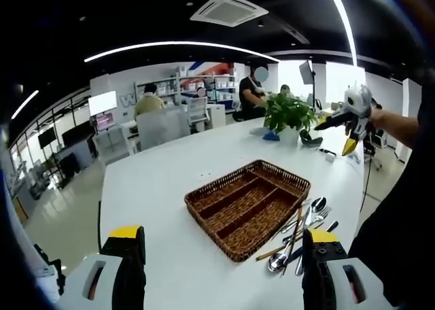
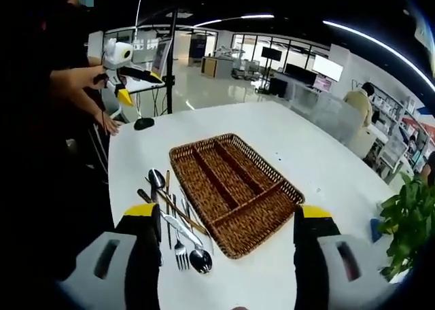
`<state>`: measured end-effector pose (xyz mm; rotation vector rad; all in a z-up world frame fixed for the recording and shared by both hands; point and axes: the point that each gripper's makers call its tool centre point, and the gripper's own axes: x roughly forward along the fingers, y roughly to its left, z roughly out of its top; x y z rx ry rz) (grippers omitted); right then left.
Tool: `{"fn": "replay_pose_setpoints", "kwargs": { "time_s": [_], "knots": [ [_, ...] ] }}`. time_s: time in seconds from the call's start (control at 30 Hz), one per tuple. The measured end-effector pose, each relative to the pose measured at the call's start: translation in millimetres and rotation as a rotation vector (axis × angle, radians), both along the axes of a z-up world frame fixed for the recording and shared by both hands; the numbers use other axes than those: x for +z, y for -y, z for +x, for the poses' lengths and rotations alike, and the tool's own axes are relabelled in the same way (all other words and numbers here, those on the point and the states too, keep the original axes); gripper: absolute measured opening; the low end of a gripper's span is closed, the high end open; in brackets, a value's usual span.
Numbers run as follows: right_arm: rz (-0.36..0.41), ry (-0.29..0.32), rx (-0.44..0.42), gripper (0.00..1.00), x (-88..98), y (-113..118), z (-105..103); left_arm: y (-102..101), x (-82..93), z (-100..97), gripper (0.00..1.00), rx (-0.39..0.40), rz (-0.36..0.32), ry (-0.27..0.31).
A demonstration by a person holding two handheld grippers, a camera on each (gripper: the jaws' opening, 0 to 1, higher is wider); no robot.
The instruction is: Arrange the knives, forks, and spoons in their matching storage slots by inserting each utensil handle-first until every utensil is classified and aligned in the correct compartment
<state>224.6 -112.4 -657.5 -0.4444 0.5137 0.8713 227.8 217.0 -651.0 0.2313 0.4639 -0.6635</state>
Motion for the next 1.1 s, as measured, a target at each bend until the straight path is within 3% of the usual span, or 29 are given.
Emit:
{"fn": "replay_pose_setpoints", "kwargs": {
  "time_s": [0.73, 1.1],
  "knots": [
    [-0.028, -0.042, 0.082, 0.73, -42.8, -24.0, -0.1, -7.2, -0.2, 1.7, 1.0, 0.02, -0.026, -0.006],
    [-0.05, -0.071, 0.177, 0.64, -78.8, -43.6, -0.9, -9.2, -7.4, -0.6, 1.0, 0.037, -0.05, -0.032]
  ]
}}
